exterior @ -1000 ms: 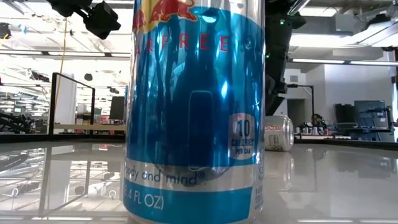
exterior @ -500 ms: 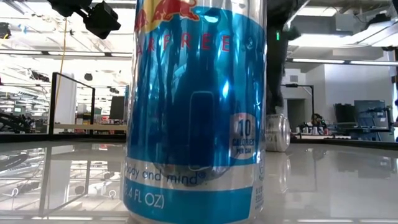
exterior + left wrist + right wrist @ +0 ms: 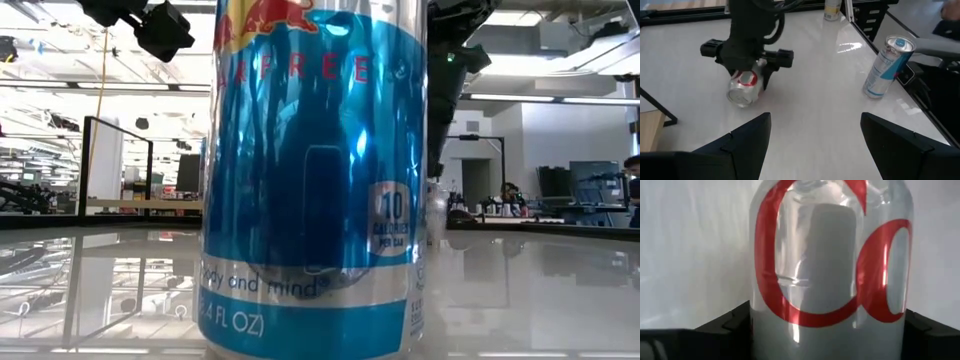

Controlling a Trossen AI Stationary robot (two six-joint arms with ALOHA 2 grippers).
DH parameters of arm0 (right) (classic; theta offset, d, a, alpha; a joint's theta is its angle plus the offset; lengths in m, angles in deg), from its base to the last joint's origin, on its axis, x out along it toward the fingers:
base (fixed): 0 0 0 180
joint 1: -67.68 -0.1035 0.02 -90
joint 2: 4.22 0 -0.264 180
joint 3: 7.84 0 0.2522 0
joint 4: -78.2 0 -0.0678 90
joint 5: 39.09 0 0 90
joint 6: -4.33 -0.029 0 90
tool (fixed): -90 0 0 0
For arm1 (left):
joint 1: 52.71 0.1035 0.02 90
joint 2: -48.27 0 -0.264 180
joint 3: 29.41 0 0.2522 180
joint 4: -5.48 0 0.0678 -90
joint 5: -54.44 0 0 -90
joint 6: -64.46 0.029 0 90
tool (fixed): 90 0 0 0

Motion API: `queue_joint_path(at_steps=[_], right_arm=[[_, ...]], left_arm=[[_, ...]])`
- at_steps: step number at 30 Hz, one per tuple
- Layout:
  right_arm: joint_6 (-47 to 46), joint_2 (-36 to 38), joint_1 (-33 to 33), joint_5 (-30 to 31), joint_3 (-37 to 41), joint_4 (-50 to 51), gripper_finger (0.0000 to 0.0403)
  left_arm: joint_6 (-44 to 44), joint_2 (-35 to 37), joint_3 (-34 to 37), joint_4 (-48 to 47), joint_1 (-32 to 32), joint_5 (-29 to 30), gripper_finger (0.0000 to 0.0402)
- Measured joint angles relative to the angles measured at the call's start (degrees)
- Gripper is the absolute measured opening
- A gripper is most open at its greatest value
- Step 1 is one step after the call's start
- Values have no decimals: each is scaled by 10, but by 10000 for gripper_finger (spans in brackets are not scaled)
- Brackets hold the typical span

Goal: Place canned beverage on shelf
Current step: Put the top coke soda can beside the red bull soda can on the shelf

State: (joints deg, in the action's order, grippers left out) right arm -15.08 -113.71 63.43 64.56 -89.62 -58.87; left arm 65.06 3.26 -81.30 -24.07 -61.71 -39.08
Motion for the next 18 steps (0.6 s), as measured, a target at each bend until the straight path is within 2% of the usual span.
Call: queue_joint_path(at_steps=[5,9,12,14,18], right_arm=[[41,34,-35,112,1,-148,318],[115,44,-58,130,1,-327,318],[162,39,-59,131,3,-411,318],[180,39,-55,156,2,-449,318],[220,41,-46,213,2,-455,318]], left_arm=[[0,-8,2,28,0,12,293],[4,-20,42,136,0,33,293],[-2,-19,66,192,0,118,293],[-22,-14,72,219,0,181,293],[-106,-7,71,226,4,220,293]])
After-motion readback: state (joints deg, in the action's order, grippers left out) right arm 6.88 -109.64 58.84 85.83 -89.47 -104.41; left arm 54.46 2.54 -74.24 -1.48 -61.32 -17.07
